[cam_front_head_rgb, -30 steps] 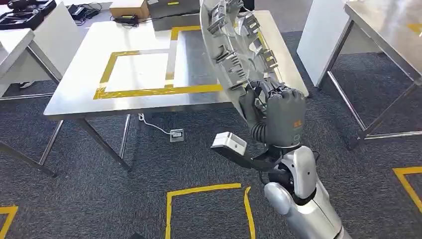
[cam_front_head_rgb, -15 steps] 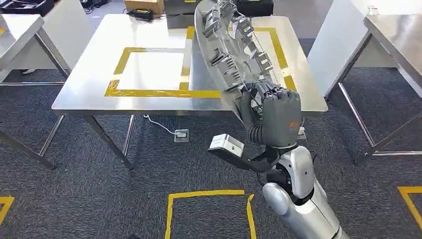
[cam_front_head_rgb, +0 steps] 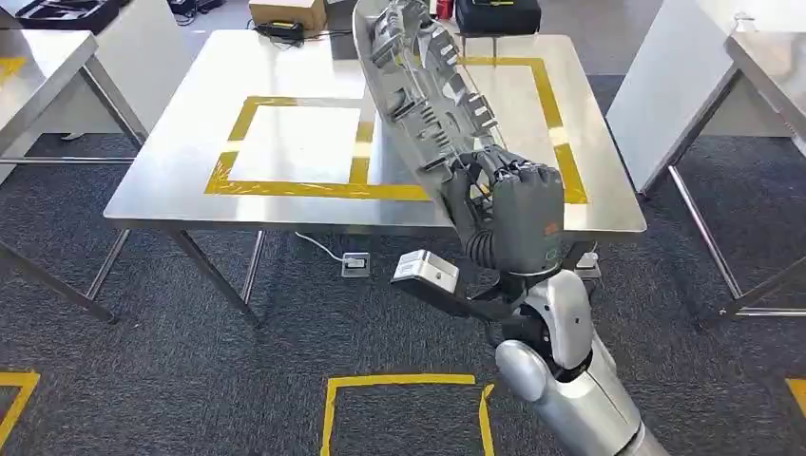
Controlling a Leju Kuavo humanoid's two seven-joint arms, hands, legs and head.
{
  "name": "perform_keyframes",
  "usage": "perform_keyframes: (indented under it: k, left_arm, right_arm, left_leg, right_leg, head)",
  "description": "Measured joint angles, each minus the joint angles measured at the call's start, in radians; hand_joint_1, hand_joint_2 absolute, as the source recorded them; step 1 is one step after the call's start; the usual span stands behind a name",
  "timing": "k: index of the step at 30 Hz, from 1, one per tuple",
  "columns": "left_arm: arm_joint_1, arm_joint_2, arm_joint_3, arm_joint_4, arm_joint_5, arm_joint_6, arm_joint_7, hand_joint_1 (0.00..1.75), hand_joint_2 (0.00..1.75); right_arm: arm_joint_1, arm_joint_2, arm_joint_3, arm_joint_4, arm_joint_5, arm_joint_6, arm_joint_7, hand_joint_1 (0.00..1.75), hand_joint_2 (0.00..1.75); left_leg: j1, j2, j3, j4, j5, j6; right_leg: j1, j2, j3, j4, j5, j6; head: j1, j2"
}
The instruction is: Take the parts from the cabinet and place them on the table.
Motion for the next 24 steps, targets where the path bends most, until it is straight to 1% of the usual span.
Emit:
perform_keyframes:
  k: [1, 3, 4, 5, 6, 8, 9, 10, 11, 12, 13, 14, 15, 16, 17, 18, 19, 20, 21, 22, 23, 24]
  left_arm:
    - [-0.001, 0.0, 0.0, 0.0, 0.0, 0.0, 0.001, 0.0, 1.75]
    - [-0.001, 0.002, 0.0, 0.0, 0.0, -0.001, 0.003, 0.0, 1.75]
    - [0.0, 0.002, 0.0, 0.0, -0.001, -0.002, 0.005, 0.0, 1.75]
    - [0.002, 0.003, 0.0, 0.0, -0.002, -0.002, 0.009, 0.0, 1.75]
    - [0.002, 0.004, 0.0, 0.0, -0.002, -0.002, 0.011, 0.0, 1.75]
    - [0.001, 0.005, 0.0, -0.001, -0.002, -0.002, 0.011, 0.0, 1.75]
    - [0.002, 0.003, 0.0, 0.001, -0.001, -0.002, 0.011, 0.0, 1.75]
    - [-0.002, 0.003, 0.0, 0.002, 0.0, -0.002, 0.008, 0.0, 1.75]
    - [-0.002, 0.003, 0.0, 0.001, 0.0, -0.002, 0.003, 0.0, 1.75]
    - [0.001, 0.005, 0.0, 0.001, 0.002, -0.002, 0.002, 0.0, 1.75]
    - [0.002, 0.005, 0.0, 0.001, 0.003, -0.002, 0.0, 0.0, 1.75]
    - [0.003, 0.005, 0.0, 0.001, 0.003, -0.002, 0.0, 0.0, 1.75]
    - [0.002, 0.005, 0.0, 0.001, 0.003, -0.002, 0.0, 0.0, 1.75]
    - [0.0, 0.007, 0.0, 0.0, 0.004, -0.002, -0.002, 0.0, 1.75]
    - [-0.002, 0.009, 0.0, 0.0, 0.004, -0.002, -0.002, 0.0, 1.75]
    - [-0.001, 0.009, 0.0, 0.0, 0.005, -0.002, -0.002, 0.0, 1.75]
    - [0.0, 0.009, 0.0, 0.0, 0.005, -0.004, -0.002, 0.0, 1.75]
    - [0.001, 0.009, 0.0, 0.0, 0.005, -0.005, -0.001, 0.0, 1.75]
    - [0.001, 0.009, 0.0, 0.0, 0.004, -0.005, -0.001, 0.0, 1.75]
    - [0.001, 0.008, 0.0, 0.0, 0.004, -0.005, -0.001, 0.0, 1.75]
    - [0.0, 0.008, 0.0, 0.0, 0.004, -0.005, -0.001, 0.0, 1.75]
    - [0.002, 0.008, 0.0, 0.0, 0.004, -0.006, -0.001, 0.0, 1.75]
  right_arm:
    - [-0.007, 0.006, 0.0, 0.001, 0.002, 0.002, 0.004, 1.75, 1.75]
    - [-0.011, 0.012, 0.001, 0.002, 0.005, 0.002, 0.011, 1.75, 1.75]
    - [-0.008, 0.012, 0.001, 0.003, 0.005, 0.002, 0.012, 1.75, 1.75]
    - [-0.004, 0.012, 0.001, 0.005, 0.005, 0.002, 0.012, 1.75, 1.75]
    - [0.0, 0.012, 0.001, 0.005, 0.003, 0.002, 0.013, 1.75, 1.75]
    - [0.003, 0.012, 0.001, 0.006, -0.001, -0.001, 0.006, 1.75, 1.75]
    - [0.003, 0.01, 0.001, 0.007, -0.002, -0.007, -0.001, 1.75, 1.75]
    - [0.0, 0.01, 0.001, 0.01, -0.006, -0.017, -0.01, 1.75, 1.75]
    - [0.0, 0.009, 0.001, 0.012, -0.012, -0.022, -0.015, 1.75, 1.75]
    - [0.0, 0.008, 0.001, 0.015, -0.018, -0.026, -0.02, 1.75, 1.75]
    - [0.001, 0.008, 0.001, 0.018, -0.021, -0.028, -0.02, 1.75, 1.75]
    - [0.001, 0.006, 0.001, 0.02, -0.02, -0.028, -0.02, 1.75, 1.75]
    - [0.001, 0.005, 0.001, 0.022, -0.02, -0.028, -0.023, 1.75, 1.75]
    - [-0.002, 0.004, 0.001, 0.024, -0.02, -0.03, -0.023, 1.75, 1.75]
    - [-0.003, 0.003, 0.001, 0.026, -0.019, -0.031, -0.026, 1.75, 1.75]
    - [-0.004, 0.001, 0.001, 0.029, -0.019, -0.031, -0.026, 1.75, 1.75]
    - [-0.003, 0.0, 0.001, 0.032, -0.021, -0.031, -0.025, 1.75, 1.75]
    - [-0.003, -0.003, 0.001, 0.036, -0.023, -0.031, -0.024, 1.75, 1.75]
    - [-0.003, -0.005, 0.001, 0.04, -0.025, -0.031, -0.024, 1.75, 1.75]
    - [-0.003, -0.007, 0.001, 0.043, -0.027, -0.031, -0.024, 1.75, 1.75]
    - [-0.004, -0.007, 0.001, 0.044, -0.029, -0.031, -0.024, 1.75, 1.75]
    - [-0.007, -0.008, 0.001, 0.045, -0.033, -0.031, -0.024, 1.75, 1.75]
  left_leg:
    - [0.002, 0.006, -0.036, 0.061, -0.021, -0.004]
    - [0.006, 0.011, -0.129, 0.202, -0.069, -0.011]
    - [0.007, 0.013, -0.162, 0.241, -0.073, -0.013]
    - [0.009, 0.013, -0.171, 0.234, -0.049, -0.015]
    - [0.011, 0.014, -0.158, 0.18, 0.002, -0.016]
    - [0.016, 0.018, -0.096, 0.0, 0.127, -0.021]
    - [0.013, 0.019, -0.087, -0.024, 0.121, -0.024]
    - [0.008, 0.025, -0.088, -0.042, 0.08, -0.005]
    - [0.004, 0.025, -0.087, -0.036, 0.104, 0.009]
    - [0.006, 0.024, -0.088, -0.033, 0.101, 0.02]
    - [0.006, 0.022, -0.08, -0.033, 0.1, 0.027]
    - [0.008, 0.019, -0.068, -0.042, 0.098, 0.034]
    - [0.008, 0.018, -0.059, -0.044, 0.094, 0.04]
    - [0.007, 0.016, -0.055, -0.045, 0.09, 0.047]
    - [0.006, 0.013, -0.051, -0.045, 0.084, 0.052]
    - [0.002, 0.012, -0.046, -0.045, 0.078, 0.056]
    - [-0.002, 0.01, -0.04, -0.045, 0.072, 0.058]
    - [-0.006, 0.006, -0.031, -0.044, 0.066, 0.06]
    - [-0.011, 0.004, -0.022, -0.045, 0.059, 0.061]
    - [-0.016, 0.001, -0.01, -0.045, 0.052, 0.062]
    - [-0.02, 0.0, 0.002, -0.046, 0.044, 0.063]
    - [-0.017, 0.0, 0.002, -0.048, 0.038, 0.063]
  right_leg:
    - [0.0, -0.002, 0.004, 0.0, -0.005, -0.004]
    - [0.0, -0.003, 0.016, 0.001, -0.018, -0.004]
    - [-0.001, -0.003, 0.024, 0.001, -0.025, -0.004]
    - [-0.003, -0.003, 0.036, 0.001, -0.033, -0.002]
    - [-0.006, -0.002, 0.049, 0.001, -0.043, 0.002]
    - [-0.013, -0.002, 0.078, 0.003, -0.066, 0.013]
    - [-0.01, -0.001, 0.079, 0.003, -0.074, 0.021]
    - [-0.008, 0.0, 0.077, 0.006, -0.077, 0.026]
    - [-0.007, 0.0, 0.077, 0.004, -0.083, 0.034]
    - [-0.005, 0.0, 0.086, 0.007, -0.081, 0.043]
    - [-0.006, 0.0, 0.09, 0.004, -0.08, 0.045]
    - [-0.009, -0.001, 0.08, 0.023, -0.079, 0.05]
    - [-0.009, -0.001, 0.06, 0.067, -0.075, 0.051]
    - [-0.009, -0.001, 0.019, 0.133, -0.091, 0.053]
    - [-0.006, -0.001, -0.034, 0.212, -0.125, 0.054]
    - [-0.005, -0.001, -0.082, 0.277, -0.161, 0.055]
    - [-0.004, 0.0, -0.117, 0.316, -0.177, 0.052]
    - [-0.001, -0.001, -0.133, 0.313, -0.159, 0.046]
    - [0.004, 0.0, -0.128, 0.271, -0.117, 0.037]
    - [0.01, 0.0, -0.103, 0.194, -0.055, 0.023]
    - [0.02, 0.0, -0.074, 0.108, 0.006, 0.004]
    - [0.034, -0.001, -0.054, 0.036, 0.047, -0.019]
  head:
    - [-0.002, 0.0]
    - [-0.002, 0.0]
    - [-0.002, 0.0]
    - [-0.002, 0.0]
    - [-0.002, 0.0]
    - [-0.002, 0.0]
    - [-0.001, 0.0]
    - [-0.013, 0.0]
    - [-0.011, 0.0]
    - [-0.008, 0.0]
    - [-0.008, 0.0]
    - [-0.008, 0.0]
    - [-0.006, 0.0]
    - [-0.005, 0.0]
    - [-0.003, 0.0]
    - [-0.001, 0.0]
    - [-0.001, 0.0]
    - [0.0, 0.0]
    - [0.001, 0.0]
    - [0.001, 0.0]
    - [0.001, 0.0]
    - [0.001, 0.0]
